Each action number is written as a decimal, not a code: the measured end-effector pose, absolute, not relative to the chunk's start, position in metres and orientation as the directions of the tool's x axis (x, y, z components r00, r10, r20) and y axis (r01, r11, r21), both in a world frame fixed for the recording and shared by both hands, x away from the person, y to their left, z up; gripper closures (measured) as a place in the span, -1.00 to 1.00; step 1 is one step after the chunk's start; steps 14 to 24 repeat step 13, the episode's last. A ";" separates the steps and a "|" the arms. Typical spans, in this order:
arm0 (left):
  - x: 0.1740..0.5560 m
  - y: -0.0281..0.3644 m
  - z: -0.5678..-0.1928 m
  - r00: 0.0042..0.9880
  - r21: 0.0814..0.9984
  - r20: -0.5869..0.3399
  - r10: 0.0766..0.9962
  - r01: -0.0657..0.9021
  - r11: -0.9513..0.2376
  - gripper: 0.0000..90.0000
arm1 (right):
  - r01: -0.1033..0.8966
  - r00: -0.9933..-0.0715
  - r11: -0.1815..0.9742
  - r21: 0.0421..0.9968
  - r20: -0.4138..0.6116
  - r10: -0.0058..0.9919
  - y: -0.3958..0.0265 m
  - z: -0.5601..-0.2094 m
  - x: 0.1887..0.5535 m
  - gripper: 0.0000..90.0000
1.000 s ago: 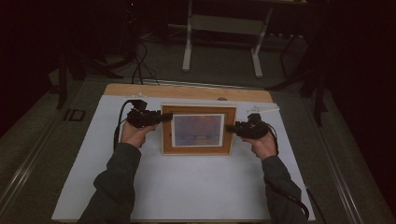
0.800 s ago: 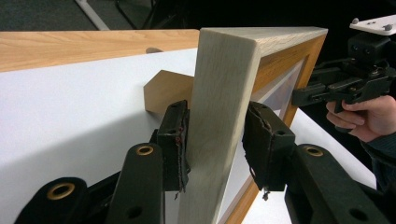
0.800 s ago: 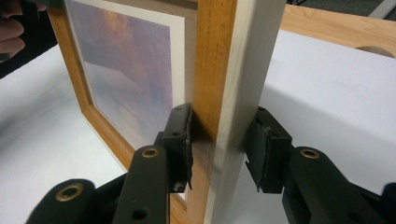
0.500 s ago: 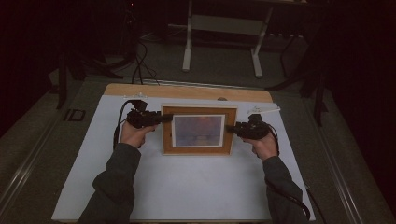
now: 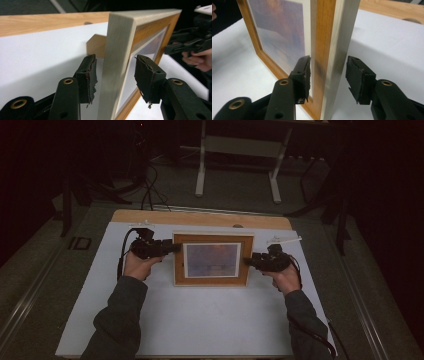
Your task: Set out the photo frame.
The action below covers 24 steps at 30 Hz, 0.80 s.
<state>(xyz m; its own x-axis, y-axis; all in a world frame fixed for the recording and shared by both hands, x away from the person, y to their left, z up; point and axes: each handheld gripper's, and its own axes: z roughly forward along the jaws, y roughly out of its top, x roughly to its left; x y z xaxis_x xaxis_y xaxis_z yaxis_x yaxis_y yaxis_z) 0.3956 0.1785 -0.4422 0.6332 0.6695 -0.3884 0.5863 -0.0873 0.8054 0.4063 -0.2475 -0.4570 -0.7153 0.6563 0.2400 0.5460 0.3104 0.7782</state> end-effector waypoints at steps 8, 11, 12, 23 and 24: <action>0.376 0.182 -0.441 0.610 0.802 -0.304 0.732 0.578 -0.148 0.11 | 0.561 -0.703 0.297 0.772 0.255 0.664 -0.258 -0.458 0.398 0.14; 0.365 0.185 -0.444 0.586 0.801 -0.271 0.764 0.577 -0.158 0.09 | 0.571 -0.695 0.299 0.764 0.256 0.672 -0.263 -0.460 0.393 0.12; 0.361 0.185 -0.447 0.574 0.797 -0.252 0.779 0.579 -0.169 0.08 | 0.576 -0.690 0.308 0.757 0.248 0.680 -0.264 -0.461 0.390 0.10; 0.356 0.186 -0.450 0.557 0.794 -0.232 0.798 0.583 -0.176 0.07 | 0.581 -0.686 0.316 0.750 0.243 0.686 -0.266 -0.463 0.388 0.07; 0.356 0.186 -0.450 0.557 0.794 -0.232 0.798 0.583 -0.176 0.07 | 0.581 -0.686 0.316 0.750 0.243 0.686 -0.266 -0.463 0.388 0.07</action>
